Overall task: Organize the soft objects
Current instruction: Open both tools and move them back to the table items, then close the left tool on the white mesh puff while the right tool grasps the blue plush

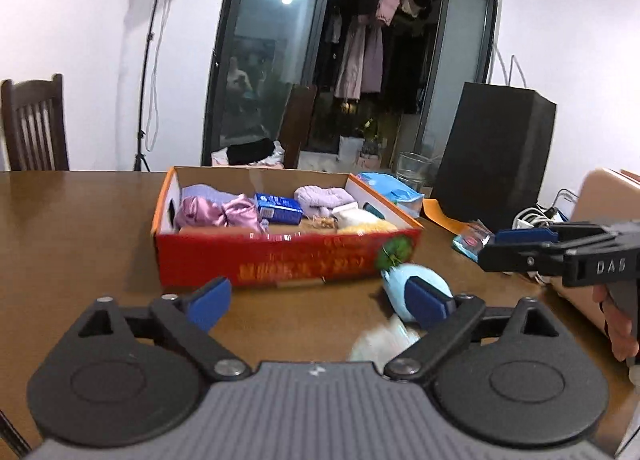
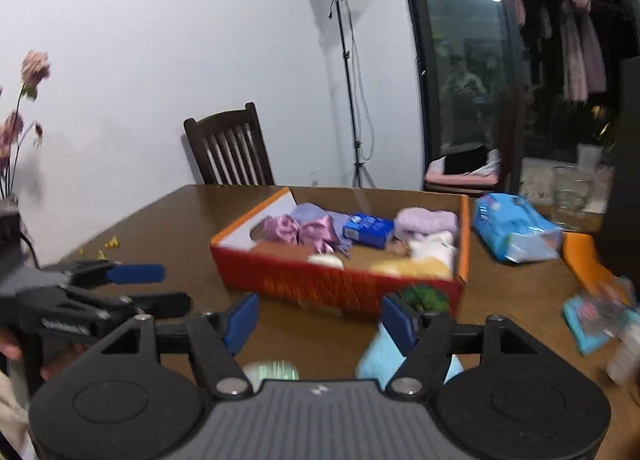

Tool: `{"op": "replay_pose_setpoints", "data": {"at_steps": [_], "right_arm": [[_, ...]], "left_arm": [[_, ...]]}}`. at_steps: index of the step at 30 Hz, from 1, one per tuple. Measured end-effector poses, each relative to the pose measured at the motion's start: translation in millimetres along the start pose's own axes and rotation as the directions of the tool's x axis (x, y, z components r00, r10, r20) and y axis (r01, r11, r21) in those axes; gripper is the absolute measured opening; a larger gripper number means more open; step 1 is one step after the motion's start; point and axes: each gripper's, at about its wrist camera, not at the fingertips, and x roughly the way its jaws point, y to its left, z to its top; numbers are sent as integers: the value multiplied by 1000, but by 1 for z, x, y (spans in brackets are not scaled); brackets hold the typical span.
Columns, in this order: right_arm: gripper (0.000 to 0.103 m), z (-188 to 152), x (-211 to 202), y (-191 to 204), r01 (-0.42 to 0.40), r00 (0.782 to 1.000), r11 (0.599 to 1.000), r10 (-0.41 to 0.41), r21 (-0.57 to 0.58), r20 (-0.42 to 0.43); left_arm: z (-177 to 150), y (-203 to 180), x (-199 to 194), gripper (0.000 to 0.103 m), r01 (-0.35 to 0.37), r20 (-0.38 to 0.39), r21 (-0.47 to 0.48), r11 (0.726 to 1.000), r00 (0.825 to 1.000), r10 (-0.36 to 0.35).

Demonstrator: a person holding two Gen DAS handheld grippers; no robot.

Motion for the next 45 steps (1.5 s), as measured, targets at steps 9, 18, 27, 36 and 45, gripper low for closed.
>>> {"op": "replay_pose_setpoints", "data": {"at_steps": [9, 18, 27, 36, 45], "right_arm": [[76, -92, -52, 31, 76, 994, 997, -75, -5, 74], [76, -120, -50, 19, 103, 994, 992, -105, 72, 21], [74, -104, -38, -4, 120, 990, 983, -128, 141, 51], [75, -73, 18, -28, 198, 980, 977, -198, 80, -1], [76, -63, 71, -31, 253, 966, 967, -251, 30, -55]], "left_arm": [[-60, -28, -52, 102, -24, -12, 20, 1000, 1000, 24], [-62, -47, -23, 102, -9, -33, -12, 1000, 999, 9], [-43, -50, 38, 94, 8, -108, -94, 996, 994, -18], [-51, -30, 87, 71, 11, -223, -155, 988, 974, -46], [-43, 8, 87, 74, -9, -181, -207, 978, 983, -30]]}}
